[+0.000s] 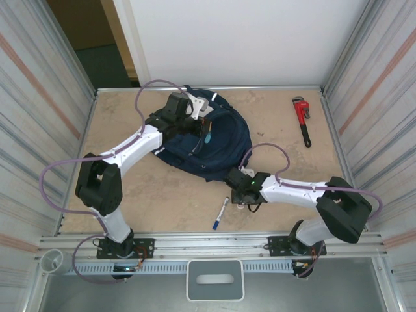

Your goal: Pack the student bag

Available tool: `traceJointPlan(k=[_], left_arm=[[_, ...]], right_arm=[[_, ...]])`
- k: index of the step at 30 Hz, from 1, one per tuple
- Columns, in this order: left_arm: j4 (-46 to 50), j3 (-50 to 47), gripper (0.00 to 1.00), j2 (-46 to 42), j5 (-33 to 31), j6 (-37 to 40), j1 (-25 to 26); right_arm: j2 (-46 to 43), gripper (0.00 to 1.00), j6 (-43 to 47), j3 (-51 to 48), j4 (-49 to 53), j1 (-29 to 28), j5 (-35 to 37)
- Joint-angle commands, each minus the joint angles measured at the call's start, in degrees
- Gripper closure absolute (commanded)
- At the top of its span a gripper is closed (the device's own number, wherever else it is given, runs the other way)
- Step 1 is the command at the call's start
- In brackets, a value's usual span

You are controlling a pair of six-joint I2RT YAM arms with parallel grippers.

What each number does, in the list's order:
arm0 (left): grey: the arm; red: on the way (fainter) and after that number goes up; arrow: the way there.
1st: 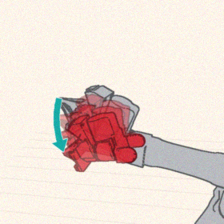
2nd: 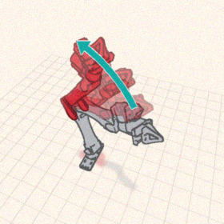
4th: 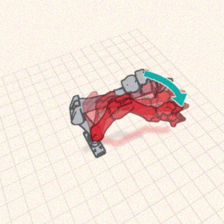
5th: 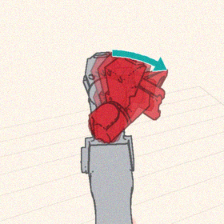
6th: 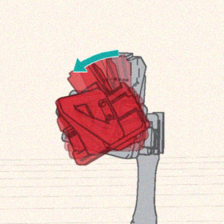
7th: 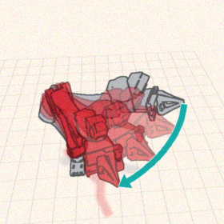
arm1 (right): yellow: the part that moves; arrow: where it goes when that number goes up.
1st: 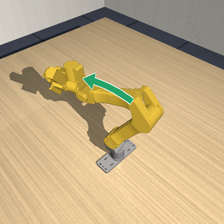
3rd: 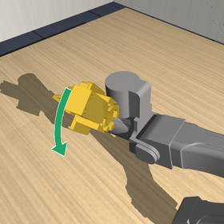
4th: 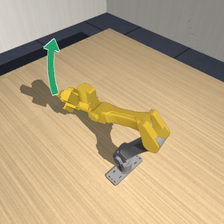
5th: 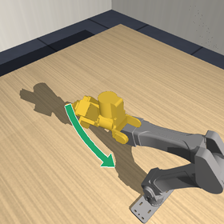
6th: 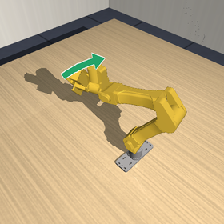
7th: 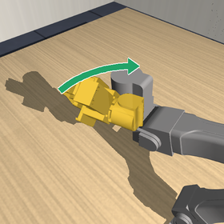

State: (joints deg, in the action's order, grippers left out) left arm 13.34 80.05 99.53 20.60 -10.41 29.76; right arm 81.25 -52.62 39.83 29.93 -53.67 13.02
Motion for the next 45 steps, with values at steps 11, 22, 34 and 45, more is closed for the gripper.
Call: traceJointPlan(k=[11, 22, 34, 45], left_arm=[[-2.71, -0.33, 1.00, -3.15, 1.68, -0.49, 0.63], [-3.32, 1.16, 1.00, -4.52, 3.78, -2.13, 0.65], [-1.53, 2.62, 1.00, -4.51, 3.98, -2.26, 0.65], [-2.12, 2.27, 1.00, -4.25, 4.23, -2.06, 0.65]], right_arm=[[-13.12, 0.85, 5.45, -0.04, -3.72, 10.39, -7.41], [-0.49, 0.83, 4.69, 17.27, -24.82, 24.18, -22.72], [27.91, 0.66, 0.00, 37.37, -33.88, 26.47, -29.65], [19.97, 0.53, 4.03, 25.91, -32.66, 26.00, -26.87]])
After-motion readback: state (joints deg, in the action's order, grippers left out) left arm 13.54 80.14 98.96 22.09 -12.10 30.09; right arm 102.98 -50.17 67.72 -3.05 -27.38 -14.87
